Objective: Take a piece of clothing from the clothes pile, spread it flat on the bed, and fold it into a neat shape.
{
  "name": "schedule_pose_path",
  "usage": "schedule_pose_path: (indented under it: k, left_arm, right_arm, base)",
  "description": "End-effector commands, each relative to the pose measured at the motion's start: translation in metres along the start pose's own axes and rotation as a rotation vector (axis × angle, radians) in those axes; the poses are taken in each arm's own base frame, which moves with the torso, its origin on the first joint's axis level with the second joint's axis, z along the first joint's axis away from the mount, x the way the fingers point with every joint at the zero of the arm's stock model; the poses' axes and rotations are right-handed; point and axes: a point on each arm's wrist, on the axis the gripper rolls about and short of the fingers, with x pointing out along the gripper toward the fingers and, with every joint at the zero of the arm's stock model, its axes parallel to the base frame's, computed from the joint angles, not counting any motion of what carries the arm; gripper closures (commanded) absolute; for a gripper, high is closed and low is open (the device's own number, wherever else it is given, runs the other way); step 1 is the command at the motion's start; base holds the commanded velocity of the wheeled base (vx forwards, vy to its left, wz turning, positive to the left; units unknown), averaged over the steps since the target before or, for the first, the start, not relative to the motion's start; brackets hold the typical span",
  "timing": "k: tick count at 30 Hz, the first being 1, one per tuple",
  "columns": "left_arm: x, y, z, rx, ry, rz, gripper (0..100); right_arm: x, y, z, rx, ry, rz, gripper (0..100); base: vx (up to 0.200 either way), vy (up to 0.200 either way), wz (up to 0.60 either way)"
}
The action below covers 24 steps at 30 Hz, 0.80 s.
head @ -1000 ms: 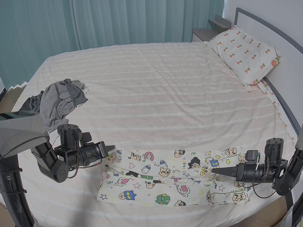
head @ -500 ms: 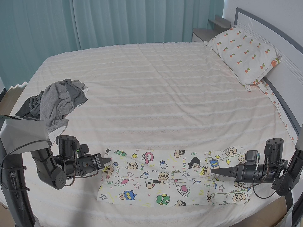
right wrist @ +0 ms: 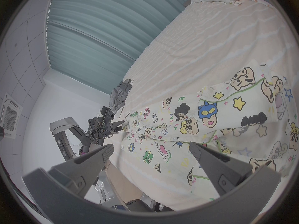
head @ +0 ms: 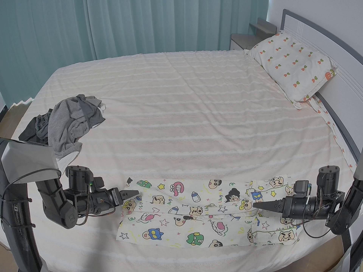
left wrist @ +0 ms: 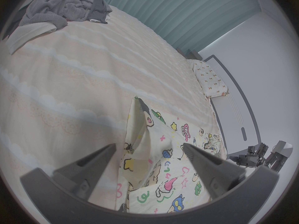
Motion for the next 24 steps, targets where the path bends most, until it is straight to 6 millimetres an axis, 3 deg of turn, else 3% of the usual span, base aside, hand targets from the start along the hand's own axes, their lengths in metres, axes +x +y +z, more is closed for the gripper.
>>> schedule_pose_path:
  k: [1,8,24]
  left_arm:
    - [-0.011,-0.01,0.006,0.013,-0.03,-0.019,0]
    - [-0.024,-0.026,0.019,0.026,-0.082,-0.056,0]
    - [-0.015,-0.036,0.006,0.03,-0.006,-0.069,0]
  right_arm:
    - [0.0,0.0,0.0,0.0,0.001,0.0,0]
    - [0.0,0.0,0.0,0.0,0.001,-0.001,0]
    - [0.0,0.0,-0.001,0.001,0.005,-0.002,0]
  base:
    - [0.0,0.0,0.0]
    - [0.0,0.0,0.0]
    - [0.0,0.0,0.0]
